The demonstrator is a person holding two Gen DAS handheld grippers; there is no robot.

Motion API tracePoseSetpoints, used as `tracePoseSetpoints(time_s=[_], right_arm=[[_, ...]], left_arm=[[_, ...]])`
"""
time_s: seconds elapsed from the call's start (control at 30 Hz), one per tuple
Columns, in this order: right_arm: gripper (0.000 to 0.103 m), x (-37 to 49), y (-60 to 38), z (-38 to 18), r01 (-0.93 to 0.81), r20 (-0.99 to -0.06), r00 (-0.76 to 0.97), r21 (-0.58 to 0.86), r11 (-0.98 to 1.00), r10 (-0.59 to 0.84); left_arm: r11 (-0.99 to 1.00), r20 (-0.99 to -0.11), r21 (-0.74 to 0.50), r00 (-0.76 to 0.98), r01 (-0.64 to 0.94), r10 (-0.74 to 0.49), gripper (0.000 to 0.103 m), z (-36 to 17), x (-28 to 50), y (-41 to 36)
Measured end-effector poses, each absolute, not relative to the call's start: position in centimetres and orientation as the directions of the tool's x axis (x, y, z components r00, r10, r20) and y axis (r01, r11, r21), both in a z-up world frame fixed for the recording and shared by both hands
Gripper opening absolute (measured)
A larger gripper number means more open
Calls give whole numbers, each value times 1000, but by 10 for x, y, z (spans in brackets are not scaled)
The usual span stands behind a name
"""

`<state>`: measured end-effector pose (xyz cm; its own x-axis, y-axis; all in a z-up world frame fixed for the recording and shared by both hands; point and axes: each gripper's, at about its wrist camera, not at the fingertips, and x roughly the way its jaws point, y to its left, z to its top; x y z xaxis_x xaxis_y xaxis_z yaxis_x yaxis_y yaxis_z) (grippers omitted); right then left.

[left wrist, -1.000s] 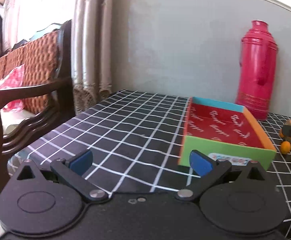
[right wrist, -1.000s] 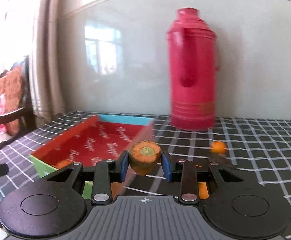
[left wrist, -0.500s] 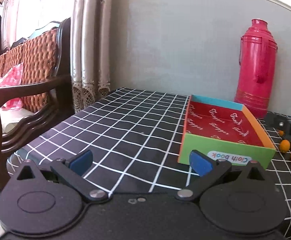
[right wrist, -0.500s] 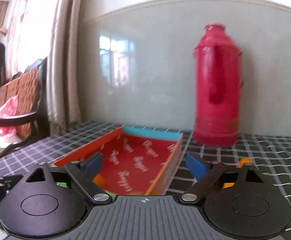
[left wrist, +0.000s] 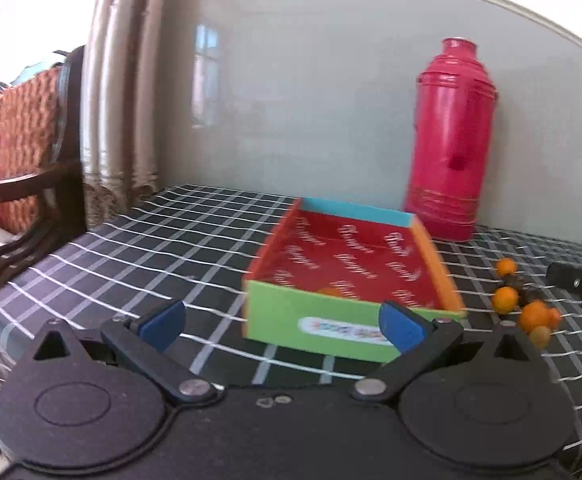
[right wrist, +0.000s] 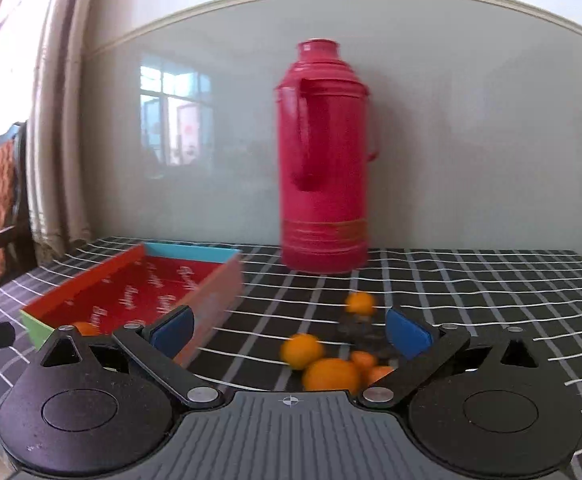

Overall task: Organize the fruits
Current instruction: 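Move the left gripper to the kiwi and close on it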

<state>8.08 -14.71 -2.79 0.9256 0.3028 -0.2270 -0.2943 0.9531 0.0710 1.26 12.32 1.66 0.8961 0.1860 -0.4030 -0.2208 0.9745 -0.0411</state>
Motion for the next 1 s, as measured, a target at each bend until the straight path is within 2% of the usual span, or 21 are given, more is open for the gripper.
tracePoseSetpoints(time_s=[0.17, 0.33, 0.57, 0.9, 1.0], right_arm=[[103, 80, -176, -27, -241, -226, 941, 71, 968, 251], [103, 78, -201, -27, -199, -230, 950, 68, 978, 210], [103, 78, -228, -30, -153, -250, 954, 61, 986, 164], [103, 83, -256, -35, -81, -293, 951, 75, 994, 100], [103, 82, -266, -37, -67, -298, 950, 83, 994, 89]], left_arm=[[985, -387, -58, 913, -163, 129, 97, 17, 19, 99], [993, -370, 9, 922, -122, 116, 97, 17, 25, 64], [1000, -363, 10, 932, -19, 22, 95, 13, 33, 24], [994, -426, 38, 901, 104, -78, 90, -7, 54, -36], [991, -462, 39, 882, 125, -93, 83, -15, 64, -48]])
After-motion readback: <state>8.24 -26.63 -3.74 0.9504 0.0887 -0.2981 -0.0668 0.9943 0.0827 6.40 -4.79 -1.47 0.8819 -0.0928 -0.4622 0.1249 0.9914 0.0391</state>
